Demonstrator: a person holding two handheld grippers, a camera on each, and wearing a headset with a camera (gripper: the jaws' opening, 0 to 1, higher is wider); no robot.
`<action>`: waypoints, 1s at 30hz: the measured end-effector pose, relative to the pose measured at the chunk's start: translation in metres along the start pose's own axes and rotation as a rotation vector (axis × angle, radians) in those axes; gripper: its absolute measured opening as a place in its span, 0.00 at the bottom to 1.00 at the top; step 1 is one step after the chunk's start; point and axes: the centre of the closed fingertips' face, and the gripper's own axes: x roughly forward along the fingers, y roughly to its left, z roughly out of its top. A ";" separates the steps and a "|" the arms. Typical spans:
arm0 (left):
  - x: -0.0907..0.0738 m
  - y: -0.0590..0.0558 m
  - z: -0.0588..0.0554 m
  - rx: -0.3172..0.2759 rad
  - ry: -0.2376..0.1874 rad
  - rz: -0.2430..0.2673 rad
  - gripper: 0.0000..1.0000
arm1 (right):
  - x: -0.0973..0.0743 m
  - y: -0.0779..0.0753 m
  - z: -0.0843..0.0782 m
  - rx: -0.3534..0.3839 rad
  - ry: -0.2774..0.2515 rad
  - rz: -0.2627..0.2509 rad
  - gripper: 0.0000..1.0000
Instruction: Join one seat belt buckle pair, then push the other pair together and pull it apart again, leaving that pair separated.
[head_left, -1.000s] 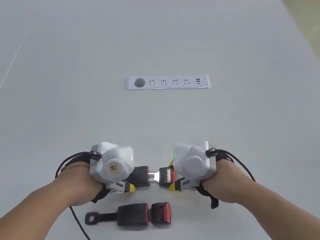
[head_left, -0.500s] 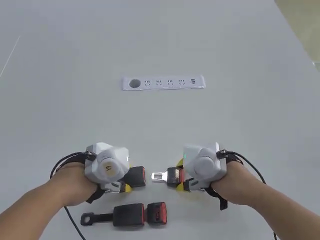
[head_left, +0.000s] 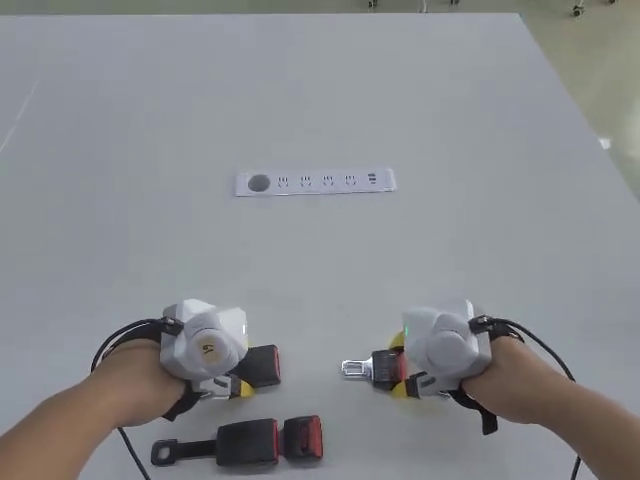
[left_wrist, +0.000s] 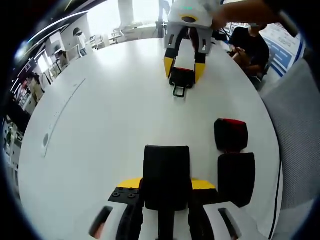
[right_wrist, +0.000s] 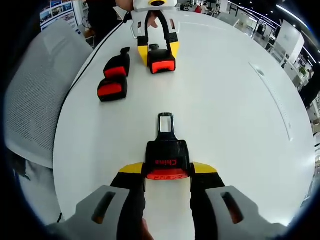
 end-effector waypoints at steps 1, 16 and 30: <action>0.000 0.000 0.000 -0.004 -0.001 0.002 0.34 | -0.002 0.000 -0.004 0.004 0.009 -0.003 0.33; -0.002 -0.001 0.000 -0.057 -0.013 0.022 0.34 | -0.004 0.000 -0.015 0.030 0.049 -0.006 0.34; -0.022 -0.010 -0.001 -0.081 -0.088 0.093 0.41 | -0.023 0.013 0.013 -0.001 0.024 -0.058 0.44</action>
